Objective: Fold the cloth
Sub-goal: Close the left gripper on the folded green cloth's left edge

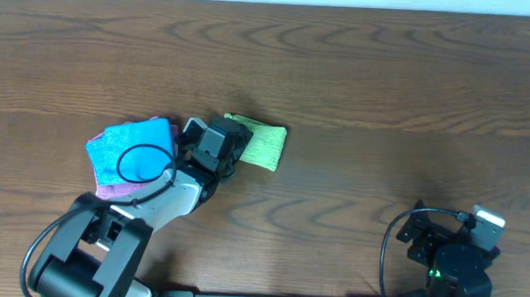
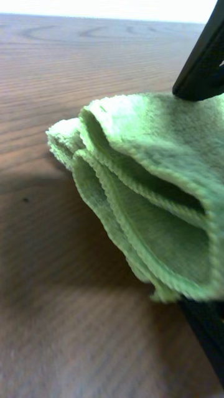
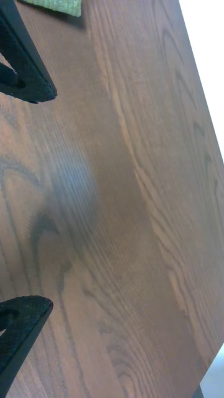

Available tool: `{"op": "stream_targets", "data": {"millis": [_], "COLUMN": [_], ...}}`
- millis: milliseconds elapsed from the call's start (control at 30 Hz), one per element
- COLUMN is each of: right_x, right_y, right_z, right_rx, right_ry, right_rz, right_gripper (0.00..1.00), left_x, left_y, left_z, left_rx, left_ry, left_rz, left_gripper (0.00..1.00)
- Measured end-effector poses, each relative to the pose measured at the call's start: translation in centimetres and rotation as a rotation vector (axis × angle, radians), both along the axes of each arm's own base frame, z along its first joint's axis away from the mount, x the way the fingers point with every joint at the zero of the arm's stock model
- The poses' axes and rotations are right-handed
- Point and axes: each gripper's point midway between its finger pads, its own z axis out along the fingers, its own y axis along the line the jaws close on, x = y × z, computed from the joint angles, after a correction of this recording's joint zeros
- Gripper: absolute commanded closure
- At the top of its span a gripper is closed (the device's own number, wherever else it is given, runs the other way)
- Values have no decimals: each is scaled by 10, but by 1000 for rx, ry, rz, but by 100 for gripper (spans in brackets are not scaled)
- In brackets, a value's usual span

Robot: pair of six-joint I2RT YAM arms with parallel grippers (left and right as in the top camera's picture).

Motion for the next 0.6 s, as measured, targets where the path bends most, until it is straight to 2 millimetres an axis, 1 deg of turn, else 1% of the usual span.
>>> {"op": "stream_targets", "data": {"millis": [333, 467, 567, 600], "right_x": [0, 0, 0, 0], "right_y": [0, 0, 0, 0], "right_z": [0, 0, 0, 0], "right_rx": [0, 0, 0, 0], "right_ry": [0, 0, 0, 0], "right_rz": [0, 0, 0, 0], "right_gripper": [1, 1, 1, 1], "left_x": [6, 13, 20, 23], "left_y": [-3, -7, -10, -12], "left_z": [0, 0, 1, 1], "left_rx": [-11, -20, -30, -38], "left_ry": [-15, -33, -54, -64], "left_rz": [4, 4, 3, 5], "left_gripper": [4, 4, 0, 6]}}
